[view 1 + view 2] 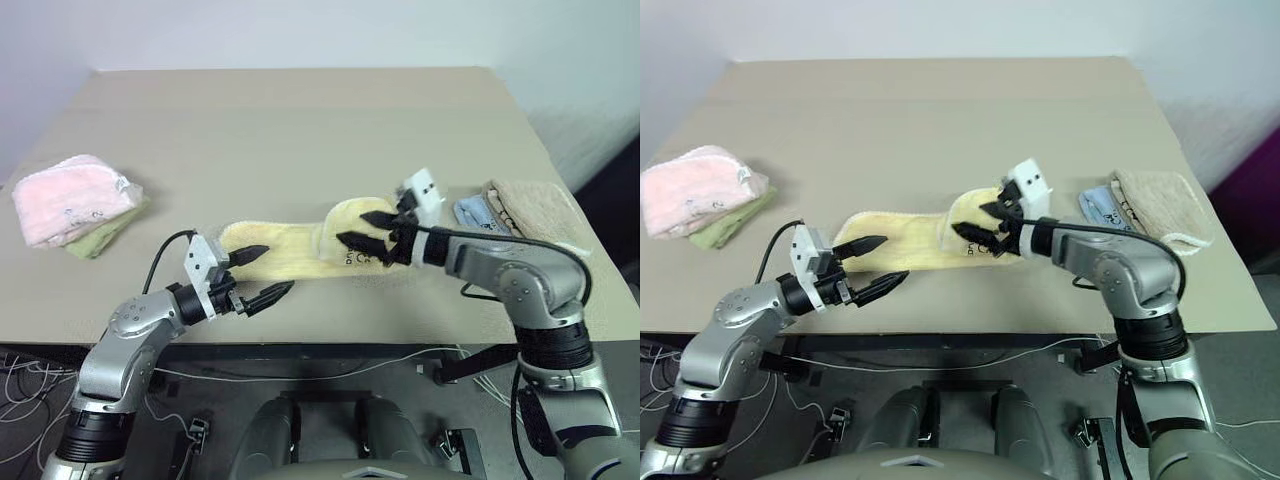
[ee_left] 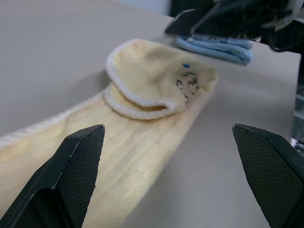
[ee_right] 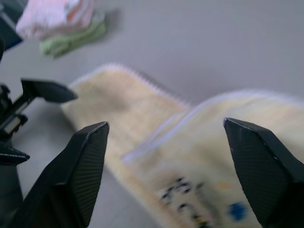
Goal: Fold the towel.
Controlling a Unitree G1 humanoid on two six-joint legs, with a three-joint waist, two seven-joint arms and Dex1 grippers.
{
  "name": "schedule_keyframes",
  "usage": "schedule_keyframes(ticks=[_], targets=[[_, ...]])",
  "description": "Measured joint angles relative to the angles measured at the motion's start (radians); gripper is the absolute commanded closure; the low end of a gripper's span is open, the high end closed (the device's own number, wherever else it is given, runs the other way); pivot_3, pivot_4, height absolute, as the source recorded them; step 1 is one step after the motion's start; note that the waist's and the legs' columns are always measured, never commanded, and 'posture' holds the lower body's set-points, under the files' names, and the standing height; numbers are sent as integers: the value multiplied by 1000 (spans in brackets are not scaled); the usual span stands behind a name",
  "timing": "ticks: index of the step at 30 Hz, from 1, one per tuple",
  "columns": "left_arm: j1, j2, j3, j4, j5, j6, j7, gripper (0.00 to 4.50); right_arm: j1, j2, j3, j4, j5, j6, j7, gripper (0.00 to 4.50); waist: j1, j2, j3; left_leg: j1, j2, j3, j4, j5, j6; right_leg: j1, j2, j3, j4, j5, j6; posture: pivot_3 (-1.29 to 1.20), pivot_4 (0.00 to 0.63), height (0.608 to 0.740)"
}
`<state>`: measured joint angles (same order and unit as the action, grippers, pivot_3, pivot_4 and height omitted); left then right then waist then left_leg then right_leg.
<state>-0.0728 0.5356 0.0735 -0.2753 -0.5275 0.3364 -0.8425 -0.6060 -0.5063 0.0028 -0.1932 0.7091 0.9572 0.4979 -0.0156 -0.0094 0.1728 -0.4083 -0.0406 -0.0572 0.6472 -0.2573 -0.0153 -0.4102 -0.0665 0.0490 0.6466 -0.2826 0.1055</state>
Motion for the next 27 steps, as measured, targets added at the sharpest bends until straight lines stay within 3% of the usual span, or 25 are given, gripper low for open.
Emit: schedule_keyframes(ticks=[8,15,27], targets=[[32,-19,19,-2,-9,13,49,0,-56,93,79,334,-196,-295,139,4134,-2,0,0,0,0,0,0,0,0,-1,1,-1,0,0,0,0,150,740],[128,-25,38,-63,-9,32,117,0,-17,155,205,543,-380,-532,248,4134,2,0,0,0,-1,0,0,0,0,0,0,-1,0,0,0,0,150,740],[257,-61,103,-201,-75,98,229,0,51,153,216,486,-488,-687,324,4134,1,-1,-1,1,-1,-1,-1,0,-1,1,0,0,-1,0,0,0,150,740]])
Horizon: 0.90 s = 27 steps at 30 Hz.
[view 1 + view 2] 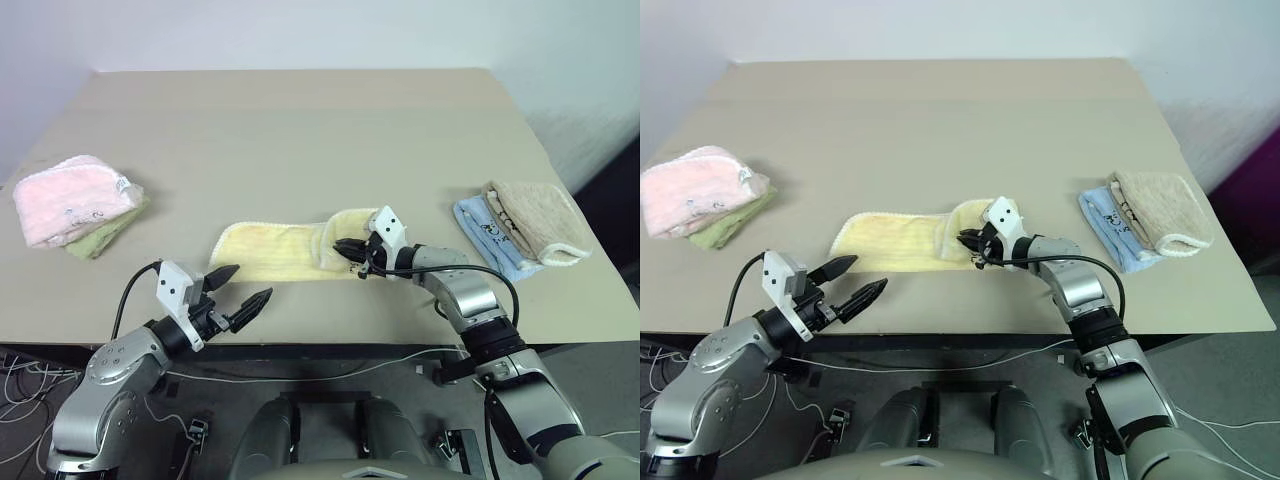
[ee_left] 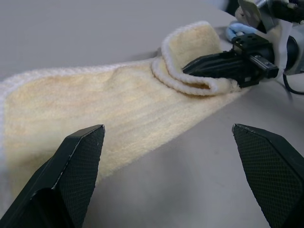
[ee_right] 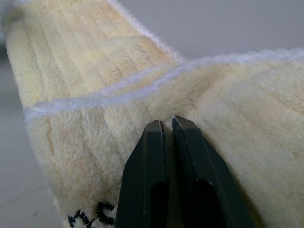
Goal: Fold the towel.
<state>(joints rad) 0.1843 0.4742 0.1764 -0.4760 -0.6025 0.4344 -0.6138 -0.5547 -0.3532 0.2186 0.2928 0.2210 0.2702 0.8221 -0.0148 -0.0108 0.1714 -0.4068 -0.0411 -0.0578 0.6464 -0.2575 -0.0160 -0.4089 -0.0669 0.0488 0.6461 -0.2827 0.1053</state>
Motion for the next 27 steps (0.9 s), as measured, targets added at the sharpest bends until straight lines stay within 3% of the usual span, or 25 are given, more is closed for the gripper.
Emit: schedule_keyframes(ticks=[7,15,20,27], targets=[[96,-163,104,-90,-240,167,270,0,-1,-116,-77,-194,81,11,140,4134,2,0,1,-1,0,-1,1,0,0,0,-1,0,0,0,0,0,150,740],[126,-320,155,-148,-500,205,583,0,-52,-136,-90,-146,74,-13,185,4134,4,0,1,-1,0,-1,1,0,0,0,0,-1,0,0,0,0,150,740],[33,-359,157,-99,-608,218,819,0,-66,-124,-89,-131,67,-27,184,4134,5,0,1,-1,-1,-1,2,0,0,1,0,-1,0,0,0,0,150,740],[-66,-373,156,-31,-715,215,981,0,-65,-125,-91,-131,66,-29,173,4134,11,0,0,2,-2,-1,2,1,-1,4,1,-3,1,0,0,0,150,740]])
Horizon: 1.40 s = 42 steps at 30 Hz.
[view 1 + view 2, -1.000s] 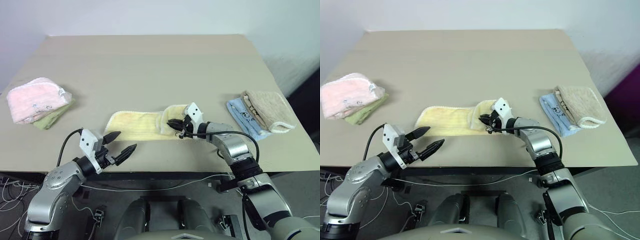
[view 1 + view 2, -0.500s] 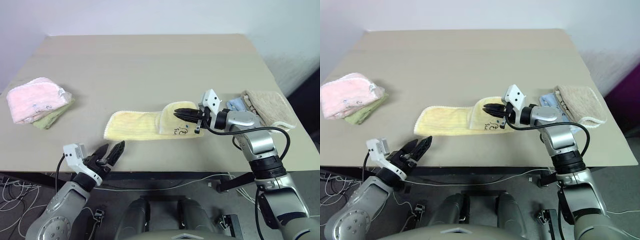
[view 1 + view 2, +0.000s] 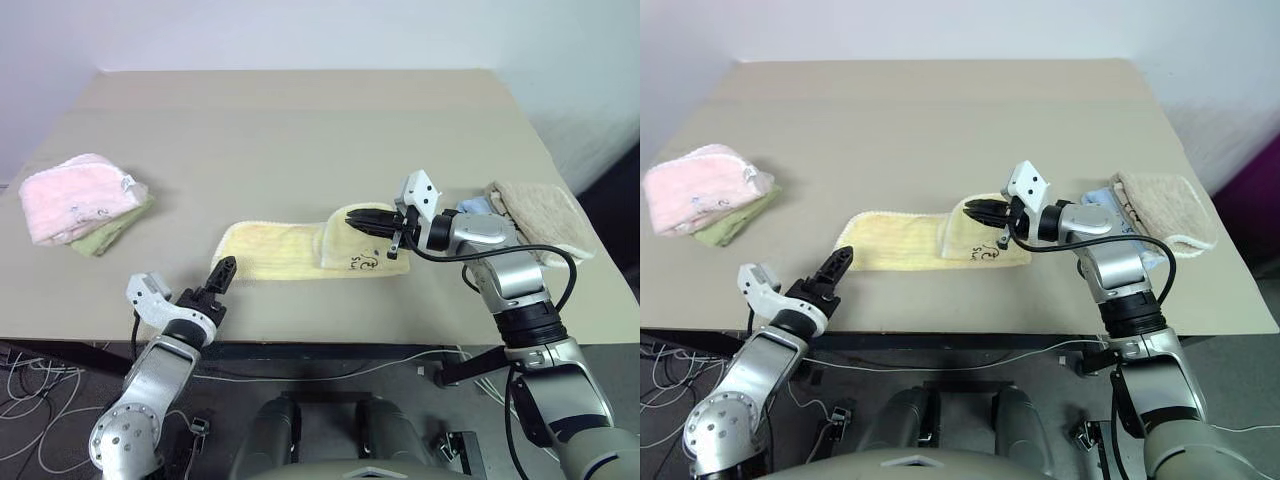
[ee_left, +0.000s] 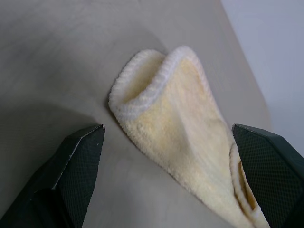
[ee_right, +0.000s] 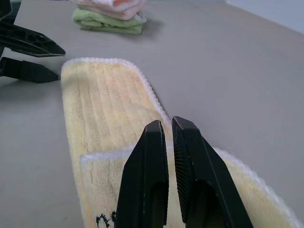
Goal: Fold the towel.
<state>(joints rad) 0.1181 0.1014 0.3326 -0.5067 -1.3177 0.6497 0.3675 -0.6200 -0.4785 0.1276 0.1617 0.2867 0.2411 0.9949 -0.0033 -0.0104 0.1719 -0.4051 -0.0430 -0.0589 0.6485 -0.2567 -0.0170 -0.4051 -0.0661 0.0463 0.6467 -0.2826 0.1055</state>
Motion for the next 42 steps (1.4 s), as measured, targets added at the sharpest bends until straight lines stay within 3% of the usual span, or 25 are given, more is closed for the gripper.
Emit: schedule_keyframes(ticks=[8,11,21,22,30,42], targets=[[-107,19,-9,95,-24,25,24,0,34,-11,-8,-36,1,3,-14,4134,20,1,-1,1,-2,-1,1,0,0,2,-1,0,0,0,0,0,150,740],[-126,26,-5,123,-23,30,23,822,48,-19,-18,-60,1,11,-22,4181,20,2,-1,1,-2,-1,1,0,0,2,-1,-1,0,0,0,0,150,740],[-143,23,5,196,-31,25,22,4316,87,-34,-35,-99,1,24,-51,4181,16,1,-1,0,-3,-1,0,0,0,1,-1,0,0,0,0,0,150,740],[-147,23,6,194,-37,24,21,4449,88,-34,-36,-99,1,25,-54,4181,16,1,-1,1,-2,-1,0,0,0,1,-1,-1,0,0,0,0,150,740],[-153,42,16,212,-49,21,2,4449,91,-34,-36,-99,1,26,-69,4181,15,1,-1,0,-2,-1,0,0,0,1,0,0,0,0,0,0,150,740],[-170,270,209,268,-70,2,-122,4449,112,-45,-58,-121,1,26,-96,4181,5,0,0,-1,0,-1,-1,0,-1,-2,0,0,0,0,0,0,150,740]])
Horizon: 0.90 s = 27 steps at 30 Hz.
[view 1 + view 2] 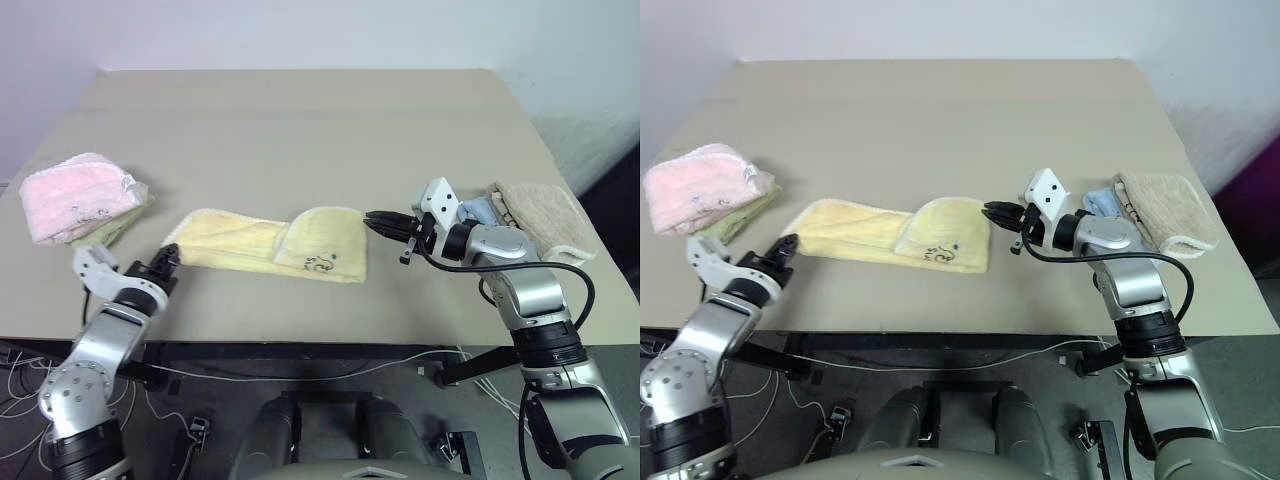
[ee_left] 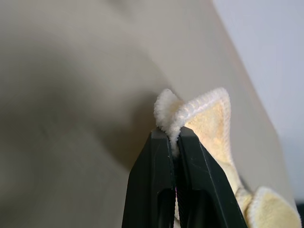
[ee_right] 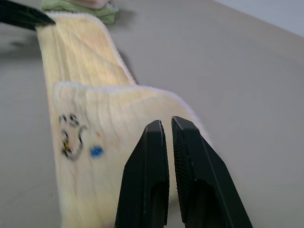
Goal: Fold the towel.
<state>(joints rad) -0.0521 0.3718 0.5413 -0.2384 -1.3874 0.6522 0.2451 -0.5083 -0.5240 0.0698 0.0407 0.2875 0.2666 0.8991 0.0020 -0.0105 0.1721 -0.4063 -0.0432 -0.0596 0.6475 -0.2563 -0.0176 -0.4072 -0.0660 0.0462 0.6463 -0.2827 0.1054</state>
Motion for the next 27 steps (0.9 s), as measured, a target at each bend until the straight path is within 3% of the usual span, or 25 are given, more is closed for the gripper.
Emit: schedule_keyframes(ticks=[10,16,27], targets=[[-68,99,-49,-70,26,18,-151,4449,15,-6,-2,-1,0,0,-16,4181,6,0,0,0,0,0,0,0,0,0,-2,0,0,0,0,0,150,740],[-149,165,-278,-170,146,90,-309,4449,25,-7,-10,-13,0,0,-33,4181,5,0,0,-1,-1,0,0,0,0,0,0,0,0,0,0,0,150,740],[-352,140,-656,-139,438,167,-515,4449,46,-12,-25,-41,0,2,-63,4181,5,0,1,-1,-1,0,0,0,0,0,0,0,0,0,0,0,150,740]])
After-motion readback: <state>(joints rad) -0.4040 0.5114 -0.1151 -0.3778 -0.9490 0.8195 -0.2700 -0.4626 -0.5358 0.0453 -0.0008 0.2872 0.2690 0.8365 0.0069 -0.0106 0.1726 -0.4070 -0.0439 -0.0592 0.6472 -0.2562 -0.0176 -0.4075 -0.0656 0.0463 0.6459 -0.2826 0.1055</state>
